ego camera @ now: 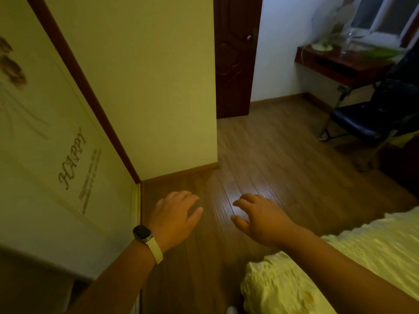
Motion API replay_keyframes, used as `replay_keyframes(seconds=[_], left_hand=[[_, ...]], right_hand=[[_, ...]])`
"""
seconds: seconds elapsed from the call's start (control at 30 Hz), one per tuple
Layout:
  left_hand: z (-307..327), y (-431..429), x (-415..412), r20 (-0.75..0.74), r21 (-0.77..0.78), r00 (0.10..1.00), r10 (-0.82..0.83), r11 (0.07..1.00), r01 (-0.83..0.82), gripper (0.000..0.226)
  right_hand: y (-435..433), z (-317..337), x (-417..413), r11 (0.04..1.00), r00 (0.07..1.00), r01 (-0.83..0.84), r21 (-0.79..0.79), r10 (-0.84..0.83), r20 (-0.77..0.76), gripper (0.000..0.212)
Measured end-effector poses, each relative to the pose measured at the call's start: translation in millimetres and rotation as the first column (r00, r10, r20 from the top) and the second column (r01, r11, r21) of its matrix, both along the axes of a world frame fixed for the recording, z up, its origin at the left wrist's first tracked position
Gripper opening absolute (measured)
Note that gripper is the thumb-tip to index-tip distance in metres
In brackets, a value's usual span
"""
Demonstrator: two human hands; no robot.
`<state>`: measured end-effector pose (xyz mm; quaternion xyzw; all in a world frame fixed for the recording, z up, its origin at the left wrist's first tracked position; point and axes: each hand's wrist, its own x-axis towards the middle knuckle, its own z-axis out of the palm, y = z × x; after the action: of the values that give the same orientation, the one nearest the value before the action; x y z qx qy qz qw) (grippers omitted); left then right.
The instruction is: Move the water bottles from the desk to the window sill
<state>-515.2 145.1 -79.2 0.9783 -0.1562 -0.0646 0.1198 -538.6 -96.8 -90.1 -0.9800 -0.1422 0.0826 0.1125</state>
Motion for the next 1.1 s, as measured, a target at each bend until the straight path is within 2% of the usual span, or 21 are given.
replay_keyframes(seconds=[0.33, 0.63, 0.8, 0.93, 1.1], left_hand=[[4.4, -23.4, 146.3, 0.051, 0.05, 0.998, -0.02, 0.999, 0.017, 0.048], [-25.5, -20.7, 301.0, 0.025, 0.034, 0.994, -0.102, 0.994, 0.101, 0.05], [-23.3, -11.9, 403.0, -0.014, 0.021, 0.981, -0.191, 0.981, 0.191, 0.064], [-8.4, -19.1, 475.6, 0.035, -0.002, 0.961, -0.274, 0.962, 0.274, 0.047], [-2.8, -45.9, 545.4, 0.079, -0.009, 0.929, -0.361, 0.932, 0.363, 0.047]], right_hand=[[-27.5, 19.3, 142.1, 0.999, 1.0, 0.02, 0.032, -0.02, -0.011, 0.055], [-20.6, 3.6, 275.6, 0.989, 0.989, 0.145, 0.013, -0.144, -0.038, 0.055], [-2.9, 7.9, 358.3, 0.972, 0.971, 0.233, -0.014, -0.234, -0.044, 0.055], [4.4, 15.3, 407.3, 0.951, 0.949, 0.307, -0.029, -0.308, -0.061, 0.055], [-7.5, 24.1, 450.6, 0.913, 0.911, 0.405, -0.048, -0.407, -0.06, 0.054]])
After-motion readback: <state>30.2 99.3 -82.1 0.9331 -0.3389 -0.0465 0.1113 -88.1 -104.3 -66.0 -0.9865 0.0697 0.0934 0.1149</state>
